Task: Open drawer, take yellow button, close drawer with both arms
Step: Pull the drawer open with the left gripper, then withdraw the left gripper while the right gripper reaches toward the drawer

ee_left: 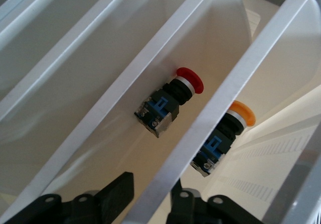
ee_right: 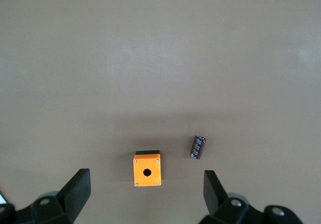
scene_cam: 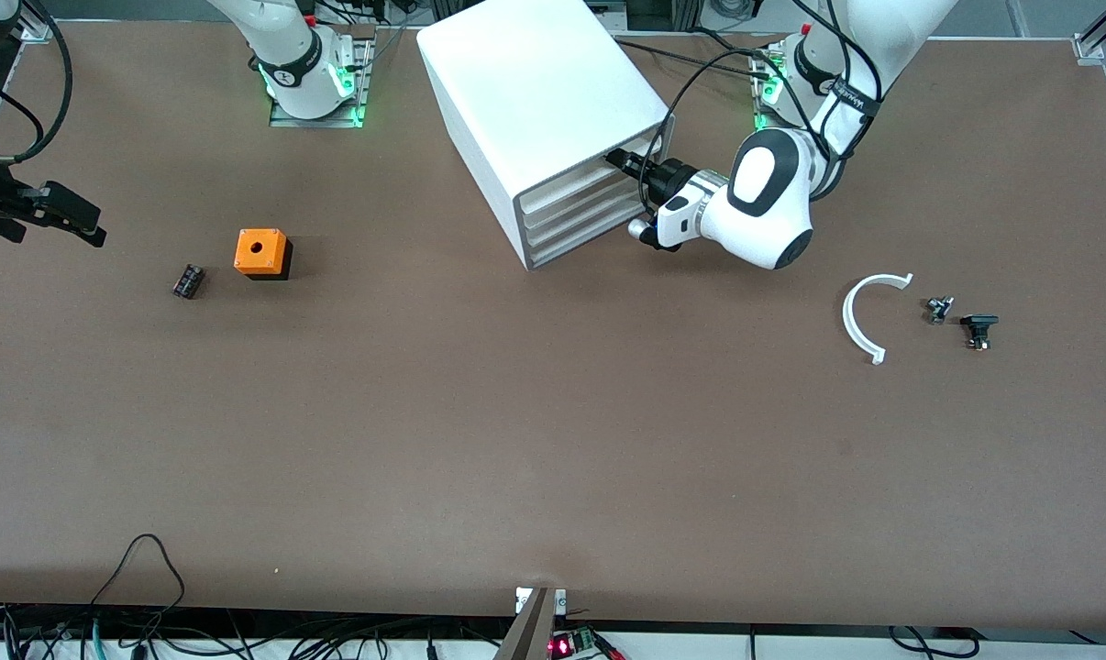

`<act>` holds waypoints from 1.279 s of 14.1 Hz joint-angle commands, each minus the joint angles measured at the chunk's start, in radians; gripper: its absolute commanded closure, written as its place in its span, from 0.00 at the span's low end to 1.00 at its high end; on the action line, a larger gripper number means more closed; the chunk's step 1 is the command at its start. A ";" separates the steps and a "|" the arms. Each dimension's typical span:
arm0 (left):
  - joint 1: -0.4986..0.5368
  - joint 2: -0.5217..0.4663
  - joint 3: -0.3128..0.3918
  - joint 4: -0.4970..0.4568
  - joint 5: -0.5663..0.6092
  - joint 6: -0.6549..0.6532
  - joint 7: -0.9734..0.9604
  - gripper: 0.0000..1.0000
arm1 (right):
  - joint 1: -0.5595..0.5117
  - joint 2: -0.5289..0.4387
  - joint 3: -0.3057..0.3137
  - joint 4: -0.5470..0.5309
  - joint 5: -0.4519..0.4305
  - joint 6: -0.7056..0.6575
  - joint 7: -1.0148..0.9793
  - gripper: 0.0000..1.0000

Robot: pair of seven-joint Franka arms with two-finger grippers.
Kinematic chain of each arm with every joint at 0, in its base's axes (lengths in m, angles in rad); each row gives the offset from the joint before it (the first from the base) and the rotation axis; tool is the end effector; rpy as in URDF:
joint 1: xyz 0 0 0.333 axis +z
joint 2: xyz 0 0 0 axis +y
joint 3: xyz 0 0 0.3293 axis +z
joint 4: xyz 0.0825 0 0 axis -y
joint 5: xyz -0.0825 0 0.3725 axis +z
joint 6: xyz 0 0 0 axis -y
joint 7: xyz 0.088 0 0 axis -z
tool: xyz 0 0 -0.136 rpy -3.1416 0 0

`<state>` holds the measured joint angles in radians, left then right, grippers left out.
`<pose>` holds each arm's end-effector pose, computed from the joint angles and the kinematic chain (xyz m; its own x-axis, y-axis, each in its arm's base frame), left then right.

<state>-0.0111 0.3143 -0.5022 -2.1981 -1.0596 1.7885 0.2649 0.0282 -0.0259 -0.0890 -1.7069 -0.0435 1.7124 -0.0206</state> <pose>0.3821 -0.3286 0.2757 0.7292 -0.4216 -0.5390 0.2307 -0.5901 0.7737 0.5442 -0.0390 0.5722 0.9990 -0.0341 0.0303 -0.0353 -0.9985 0.0416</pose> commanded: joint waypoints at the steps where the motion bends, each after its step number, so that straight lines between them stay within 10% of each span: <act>1: 0.019 -0.023 0.043 -0.017 0.001 0.063 0.007 1.00 | -0.005 -0.002 -0.003 0.009 0.002 -0.019 -0.016 0.00; 7: 0.049 -0.027 0.185 0.072 0.003 0.209 0.020 1.00 | -0.008 0.000 -0.005 0.009 0.002 -0.019 -0.016 0.00; 8: 0.054 -0.031 0.191 0.072 0.003 0.209 0.017 0.01 | -0.010 0.000 -0.006 0.009 0.002 -0.019 -0.016 0.00; 13: 0.089 -0.069 0.212 0.095 0.009 0.216 0.019 0.00 | -0.008 0.001 -0.005 0.009 0.004 -0.016 -0.007 0.00; 18: 0.140 -0.145 0.307 0.235 0.369 0.215 0.022 0.00 | -0.007 0.008 -0.003 0.009 0.005 -0.014 -0.006 0.00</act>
<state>0.1024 0.2170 -0.2013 -1.9863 -0.7762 2.0177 0.3002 0.0260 -0.0230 -0.0960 -1.7069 -0.0434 1.7075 -0.0207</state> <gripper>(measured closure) 0.000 0.000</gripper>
